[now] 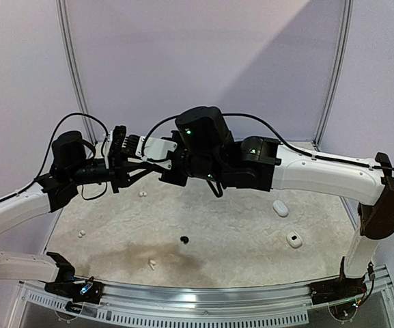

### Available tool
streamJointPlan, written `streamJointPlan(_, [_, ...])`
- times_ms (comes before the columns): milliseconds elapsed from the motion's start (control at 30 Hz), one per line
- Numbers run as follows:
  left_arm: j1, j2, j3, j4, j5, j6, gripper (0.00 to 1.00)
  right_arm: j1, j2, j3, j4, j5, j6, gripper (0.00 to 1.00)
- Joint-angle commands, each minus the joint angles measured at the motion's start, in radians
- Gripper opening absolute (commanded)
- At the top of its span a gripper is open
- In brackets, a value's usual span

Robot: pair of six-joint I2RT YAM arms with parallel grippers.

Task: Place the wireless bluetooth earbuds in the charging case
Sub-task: Pick up the left earbud from the right side groove of the charging case.

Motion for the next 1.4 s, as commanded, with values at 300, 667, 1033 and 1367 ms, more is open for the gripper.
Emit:
streamJointPlan(300, [-0.014, -0.002, 0.012, 0.071, -0.011, -0.038, 0.0, -0.01, -0.04, -0.046, -0.057, -0.005, 0.038, 0.29])
streamJointPlan(667, [-0.014, -0.002, 0.005, 0.069, -0.007, -0.03, 0.0, -0.02, -0.084, -0.044, -0.04, 0.028, 0.075, 0.32])
streamJointPlan(1033, [-0.014, 0.015, 0.006, 0.086, 0.047, 0.062, 0.0, -0.021, -0.182, -0.017, -0.149, -0.149, 0.191, 0.29])
streamJointPlan(1367, [-0.023, 0.007, 0.015, 0.061, 0.101, 0.107, 0.0, -0.025, -0.161, 0.028, -0.201, -0.33, 0.312, 0.18])
